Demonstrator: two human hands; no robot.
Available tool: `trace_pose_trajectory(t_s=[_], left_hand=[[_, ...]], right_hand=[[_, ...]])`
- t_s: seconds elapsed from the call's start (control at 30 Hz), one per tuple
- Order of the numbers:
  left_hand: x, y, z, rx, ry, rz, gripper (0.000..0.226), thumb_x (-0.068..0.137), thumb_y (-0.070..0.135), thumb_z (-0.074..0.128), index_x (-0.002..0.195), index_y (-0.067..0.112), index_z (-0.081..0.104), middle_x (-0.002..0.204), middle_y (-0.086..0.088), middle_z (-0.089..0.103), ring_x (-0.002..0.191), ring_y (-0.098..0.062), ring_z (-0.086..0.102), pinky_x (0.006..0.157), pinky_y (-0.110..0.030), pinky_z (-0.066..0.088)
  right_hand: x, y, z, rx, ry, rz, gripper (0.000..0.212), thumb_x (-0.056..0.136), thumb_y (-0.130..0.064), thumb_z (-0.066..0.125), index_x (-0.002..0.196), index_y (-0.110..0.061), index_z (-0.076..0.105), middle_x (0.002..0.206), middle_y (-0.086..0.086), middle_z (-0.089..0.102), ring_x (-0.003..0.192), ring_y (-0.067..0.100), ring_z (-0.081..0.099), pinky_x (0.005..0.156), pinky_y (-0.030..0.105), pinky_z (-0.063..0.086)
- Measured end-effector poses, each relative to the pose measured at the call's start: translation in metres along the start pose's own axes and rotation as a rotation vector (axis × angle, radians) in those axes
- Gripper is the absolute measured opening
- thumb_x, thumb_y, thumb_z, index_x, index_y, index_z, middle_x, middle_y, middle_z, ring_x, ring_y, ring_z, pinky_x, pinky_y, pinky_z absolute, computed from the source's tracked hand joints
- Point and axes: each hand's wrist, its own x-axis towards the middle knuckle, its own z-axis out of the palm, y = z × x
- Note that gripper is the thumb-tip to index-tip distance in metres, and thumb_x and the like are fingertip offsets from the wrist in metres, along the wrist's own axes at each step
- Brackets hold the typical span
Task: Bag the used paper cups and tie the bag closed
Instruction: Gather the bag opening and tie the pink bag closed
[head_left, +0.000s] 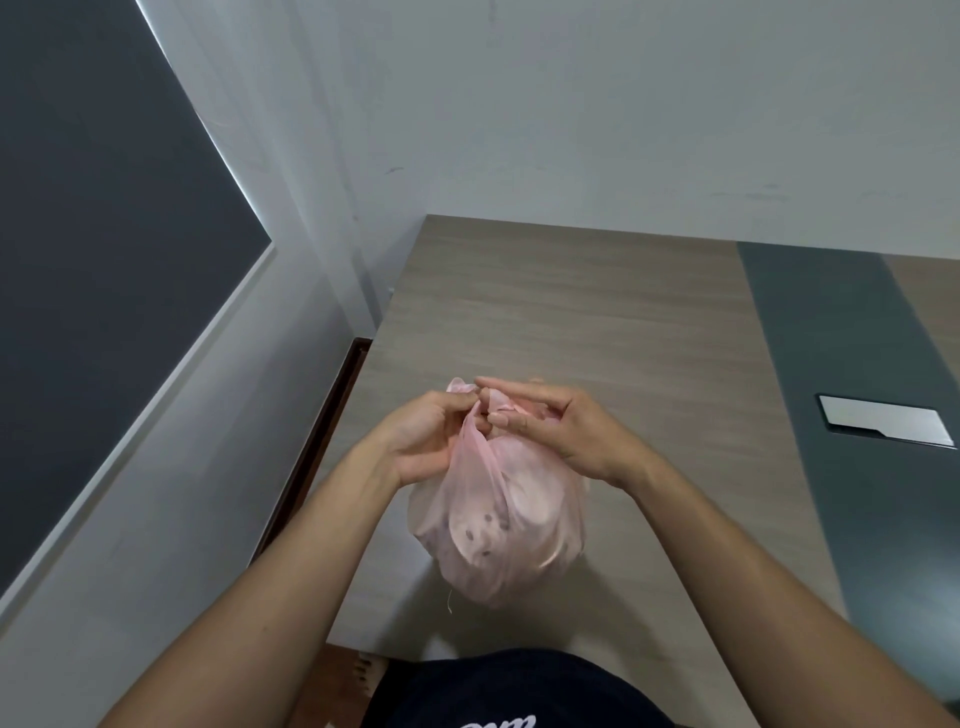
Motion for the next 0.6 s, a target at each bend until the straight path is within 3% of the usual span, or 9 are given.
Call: trace_pose_trajectory(t_s=[0.1,0.17,0.27,0.33,0.43,0.5,0.6], left_hand=[[-0.001,-0.004,0.001,-0.03,-0.039,-0.013,0.023,0.113,0.002,0.047,0.101,0.007,0.066,0.086,-0.003,0.062,0.062,-0.011,0.057,0.066,-0.019,0.057],[-0.003,-0.009,0.002,-0.05,-0.048,-0.007,0.022,0.116,0.01,0.047,0.105,0.009,0.066,0.082,-0.002,0.063,0.062,-0.011,0.055,0.064,-0.019,0.055],[0.0,-0.017,-0.002,0.105,0.031,0.069,0.029,0.119,0.023,0.046,0.11,0.007,0.068,0.081,-0.001,0.064,0.064,-0.012,0.053,0.066,-0.022,0.053],[0.003,-0.024,-0.005,0.234,0.109,0.138,0.039,0.121,0.028,0.042,0.117,0.002,0.071,0.081,-0.001,0.069,0.066,-0.014,0.056,0.074,-0.028,0.057],[0.004,-0.034,-0.005,0.406,0.197,0.211,0.047,0.122,0.03,0.038,0.112,0.004,0.076,0.084,-0.003,0.078,0.067,-0.016,0.068,0.091,-0.039,0.06],[0.007,-0.039,-0.008,0.508,0.282,0.25,0.05,0.122,0.032,0.036,0.104,0.008,0.076,0.089,-0.007,0.084,0.072,-0.02,0.074,0.086,-0.039,0.06],[0.014,-0.045,-0.024,0.668,0.422,0.268,0.053,0.114,0.049,0.04,0.099,0.019,0.08,0.099,-0.008,0.087,0.093,-0.03,0.082,0.098,-0.05,0.063]], right_hand=[[0.003,0.009,0.001,0.031,0.11,-0.026,0.027,0.101,-0.026,0.076,0.127,-0.022,0.081,0.127,-0.002,0.078,0.13,0.01,0.066,0.12,0.035,0.047],[0.004,0.016,0.002,0.063,0.171,-0.036,0.022,0.099,-0.025,0.077,0.118,-0.018,0.084,0.12,-0.006,0.079,0.127,0.009,0.067,0.113,0.03,0.051],[0.004,0.02,0.004,0.045,0.206,-0.038,0.02,0.101,-0.03,0.073,0.111,-0.019,0.086,0.119,-0.011,0.073,0.122,0.005,0.065,0.096,0.018,0.049],[0.003,0.022,0.006,0.036,0.221,-0.03,0.025,0.106,-0.033,0.066,0.107,-0.017,0.086,0.126,-0.008,0.07,0.123,0.002,0.064,0.097,0.016,0.047],[-0.001,0.028,0.013,0.088,0.213,0.014,0.034,0.112,-0.037,0.055,0.102,-0.017,0.081,0.128,-0.006,0.075,0.122,0.009,0.07,0.107,0.032,0.051],[-0.004,0.032,0.017,0.122,0.189,0.015,0.036,0.113,-0.037,0.052,0.097,-0.014,0.075,0.128,-0.002,0.077,0.124,0.017,0.071,0.112,0.043,0.052],[-0.01,0.035,0.02,0.168,0.177,0.039,0.04,0.113,-0.038,0.05,0.091,-0.01,0.068,0.129,-0.002,0.077,0.124,0.017,0.072,0.111,0.041,0.053]])
